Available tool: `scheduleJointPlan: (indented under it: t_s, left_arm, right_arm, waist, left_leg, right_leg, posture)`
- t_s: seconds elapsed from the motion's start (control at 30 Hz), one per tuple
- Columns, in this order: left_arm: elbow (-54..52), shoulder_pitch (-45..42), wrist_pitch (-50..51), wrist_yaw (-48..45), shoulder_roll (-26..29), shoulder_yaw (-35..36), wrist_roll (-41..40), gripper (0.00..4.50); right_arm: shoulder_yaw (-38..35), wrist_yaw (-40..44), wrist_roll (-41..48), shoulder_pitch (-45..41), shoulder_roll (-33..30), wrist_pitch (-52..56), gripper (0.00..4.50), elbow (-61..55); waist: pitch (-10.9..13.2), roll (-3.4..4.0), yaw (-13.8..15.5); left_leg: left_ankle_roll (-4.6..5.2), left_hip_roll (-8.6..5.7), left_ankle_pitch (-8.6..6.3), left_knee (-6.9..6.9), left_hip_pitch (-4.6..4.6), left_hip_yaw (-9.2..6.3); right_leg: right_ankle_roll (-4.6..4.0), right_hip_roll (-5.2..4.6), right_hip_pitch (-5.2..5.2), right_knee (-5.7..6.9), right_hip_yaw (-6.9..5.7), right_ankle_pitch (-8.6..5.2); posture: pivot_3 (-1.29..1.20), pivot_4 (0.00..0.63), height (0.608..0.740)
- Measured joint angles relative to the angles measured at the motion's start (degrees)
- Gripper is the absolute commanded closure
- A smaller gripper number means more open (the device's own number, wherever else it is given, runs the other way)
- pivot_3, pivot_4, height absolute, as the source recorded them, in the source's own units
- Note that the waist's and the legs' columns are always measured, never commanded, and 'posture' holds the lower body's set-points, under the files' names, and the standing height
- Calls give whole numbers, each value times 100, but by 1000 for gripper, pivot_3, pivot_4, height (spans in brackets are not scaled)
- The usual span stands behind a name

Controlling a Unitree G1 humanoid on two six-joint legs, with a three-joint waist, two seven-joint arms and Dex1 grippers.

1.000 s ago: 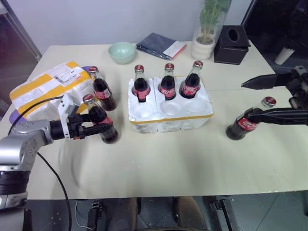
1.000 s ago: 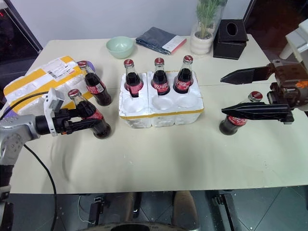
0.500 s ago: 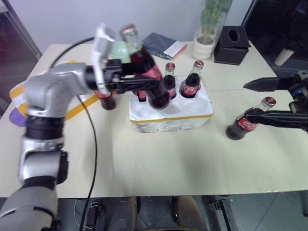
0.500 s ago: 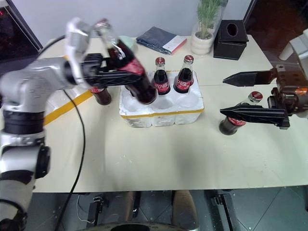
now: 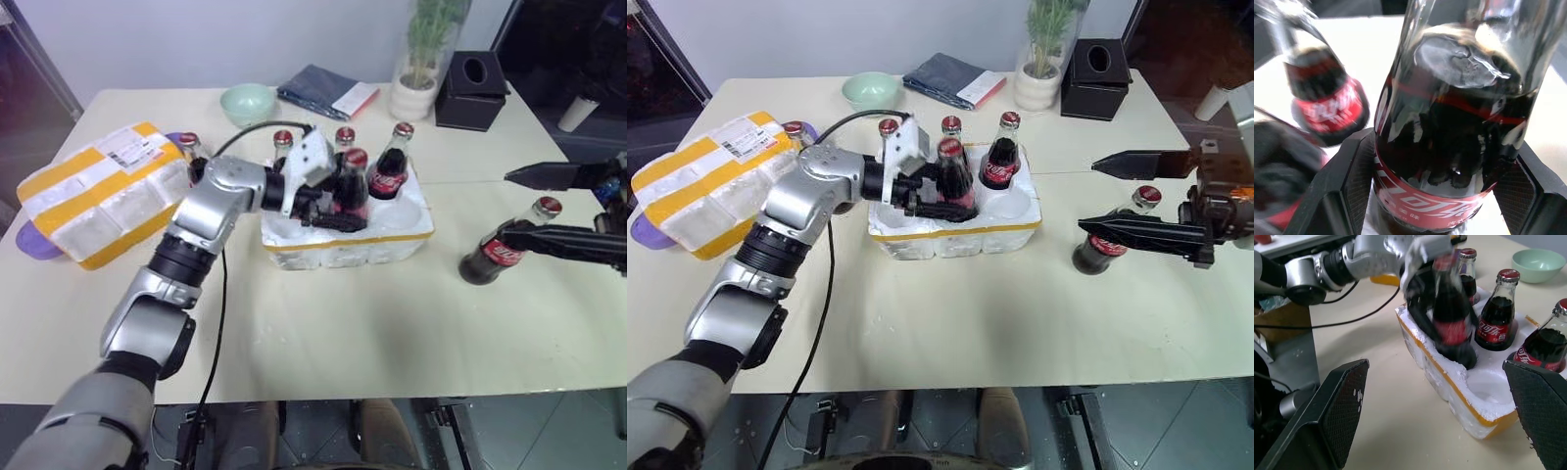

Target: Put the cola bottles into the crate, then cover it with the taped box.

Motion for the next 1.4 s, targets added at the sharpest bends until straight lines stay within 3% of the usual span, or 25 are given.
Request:
scheduleJointPlan:
  t_s: [0.03,0.1,0.27,0.37,0.57,0.73,0.9,1.07,1.4]
  left_arm:
    - [60,16,-81,8,-27,-39,112,632]
    - [135,73,-248,72,-102,-89,292,58]
    - [-34,231,-331,245,-114,34,417,58]
    - [-744,701,258,408,162,456,114,58]
    - [-3503,1960,2299,974,1514,2654,-1465,58]
    - [-4582,3366,3354,1975,1987,3790,-1729,58]
    - [-4465,3586,3469,3184,1796,4072,-1291,58]
    - [-3384,2992,2984,4354,1192,3630,-508,58]
    - [-1539,2386,1811,4433,813,2694,129,58]
  right_arm:
    - [25,-29,-18,14,29,-48,0,-10]
    - [105,-83,-98,39,91,-152,0,-28]
    - [389,-132,-158,-4,167,-315,0,-24]
    - [562,-176,-169,-169,186,-376,0,9]
    - [757,-165,-256,-242,226,-524,0,107]
    - [779,-82,-328,-217,244,-590,0,233]
    - [927,-57,-342,-327,258,-685,0,324]
    - [1155,-60,-347,-589,271,-718,0,440]
    - [1192,-163,-272,-752,318,-610,0,449]
  waist:
    - [0,0,-1]
    - [-1,0,2]
    - [-2,3,-2]
    - [-2,3,-56]
    - [-1,5,-106]
    - [-1,3,-15]
    - [-1,2,46]
    - [-1,1,30]
    - [-1,1,7]
  left_leg:
    - [0,0,0,-1,1,0]
    - [0,0,0,-3,3,-1]
    - [0,0,0,4,9,-2]
    - [0,4,0,1,11,-2]
    - [1,7,-1,-9,10,-8]
    - [1,6,0,0,17,-8]
    - [0,3,-1,35,14,-10]
    - [0,2,-1,44,9,-11]
    - [1,2,-2,44,5,-10]
  right_leg:
    - [0,0,0,0,0,0]
    - [0,0,1,0,-1,0]
    - [1,0,12,1,0,0]
    - [1,3,5,6,1,0]
    - [0,6,4,3,0,-2]
    - [0,6,18,2,-1,-2]
    - [-4,6,37,-1,-3,-3]
    - [0,7,34,2,-4,0]
    - [0,7,25,6,-4,0]
  posture:
    - [0,150,740]
    - [0,150,740]
    - [0,150,740]
    - [0,150,740]
    - [0,150,740]
    - [0,150,740]
    - [0,150,740]
    - [0,150,740]
    - [0,150,740]
